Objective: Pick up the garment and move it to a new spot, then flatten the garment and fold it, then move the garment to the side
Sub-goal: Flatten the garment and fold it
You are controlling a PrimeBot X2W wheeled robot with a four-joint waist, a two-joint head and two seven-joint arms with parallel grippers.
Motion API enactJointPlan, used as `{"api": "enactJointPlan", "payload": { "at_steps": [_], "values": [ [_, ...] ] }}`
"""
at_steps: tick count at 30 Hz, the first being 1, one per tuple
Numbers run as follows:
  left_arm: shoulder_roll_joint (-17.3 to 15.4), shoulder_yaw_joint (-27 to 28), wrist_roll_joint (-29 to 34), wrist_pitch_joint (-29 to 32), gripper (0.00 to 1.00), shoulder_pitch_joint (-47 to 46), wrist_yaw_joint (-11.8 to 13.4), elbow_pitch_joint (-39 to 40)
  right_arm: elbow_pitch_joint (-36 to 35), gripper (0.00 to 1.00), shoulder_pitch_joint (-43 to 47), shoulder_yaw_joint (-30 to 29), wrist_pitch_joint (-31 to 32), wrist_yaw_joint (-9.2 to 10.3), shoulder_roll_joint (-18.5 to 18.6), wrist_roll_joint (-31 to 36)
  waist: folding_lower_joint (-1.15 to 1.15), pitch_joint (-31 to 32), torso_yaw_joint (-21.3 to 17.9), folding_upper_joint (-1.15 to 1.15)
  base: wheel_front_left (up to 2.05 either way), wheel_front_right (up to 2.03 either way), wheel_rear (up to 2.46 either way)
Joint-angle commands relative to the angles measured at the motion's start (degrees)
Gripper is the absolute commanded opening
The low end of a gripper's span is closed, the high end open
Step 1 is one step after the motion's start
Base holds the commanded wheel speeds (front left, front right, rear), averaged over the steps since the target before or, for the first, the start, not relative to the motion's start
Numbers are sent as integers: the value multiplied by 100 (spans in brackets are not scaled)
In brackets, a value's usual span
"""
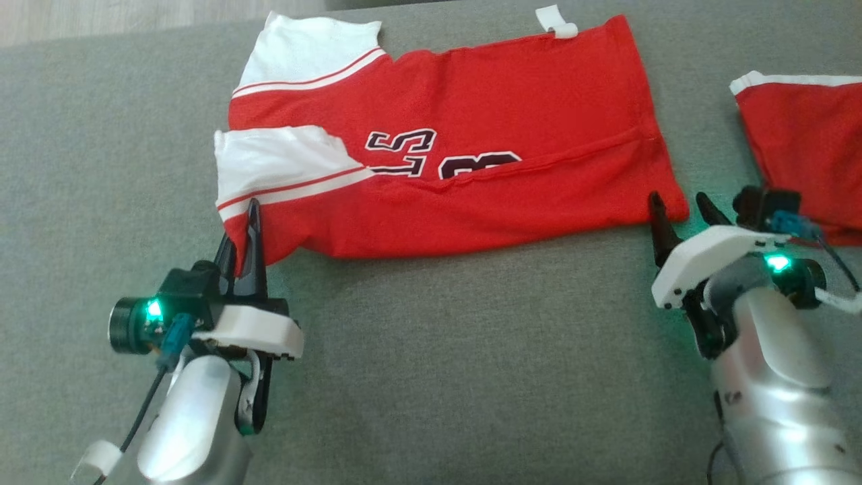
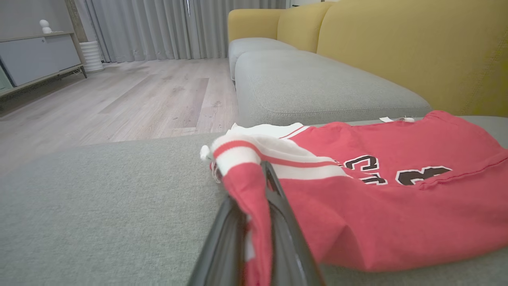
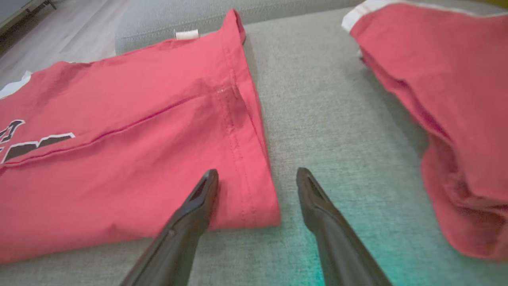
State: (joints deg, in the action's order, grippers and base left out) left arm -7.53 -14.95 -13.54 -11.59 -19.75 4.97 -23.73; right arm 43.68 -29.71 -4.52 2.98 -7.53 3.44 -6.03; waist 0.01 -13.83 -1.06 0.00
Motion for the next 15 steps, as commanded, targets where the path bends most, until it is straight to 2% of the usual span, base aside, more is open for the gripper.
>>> {"api": "enactJointPlan", "payload": {
  "at_steps": [1, 5, 6, 7, 8, 15],
  "values": [
    [-161, 161, 40, -14, 0, -196, 0, 187, -1, 100, -255, 111, 43, 4, -55, -39, -1, -41, 37, 0, 0, 0, 0],
    [-164, 107, 53, -21, 0, -220, 0, 166, 517, 100, -516, 113, 144, 4, -56, 58, -1, -91, 96, 0, 0, 0, 0],
    [-160, 93, 52, -25, 0, -223, -3, 154, 638, 84, -560, 137, 176, 4, -56, 96, -1, -91, 110, 0, 0, 0, 0],
    [-159, 83, 50, -30, 0, -225, -5, 141, 739, 20, -600, 151, 193, 4, -56, 145, -1, -87, 119, 0, 0, 0, 0],
    [-161, 79, 43, -35, 0, -225, -5, 126, 816, 0, -633, 176, 185, 4, -56, 200, -1, -79, 126, 0, 0, 0, 0],
    [-275, 113, 6, -36, 0, -149, 30, -26, 852, 0, -634, 114, -271, 4, -56, 499, -1, 67, 30, 0, 0, 0, 0]
  ]
}}
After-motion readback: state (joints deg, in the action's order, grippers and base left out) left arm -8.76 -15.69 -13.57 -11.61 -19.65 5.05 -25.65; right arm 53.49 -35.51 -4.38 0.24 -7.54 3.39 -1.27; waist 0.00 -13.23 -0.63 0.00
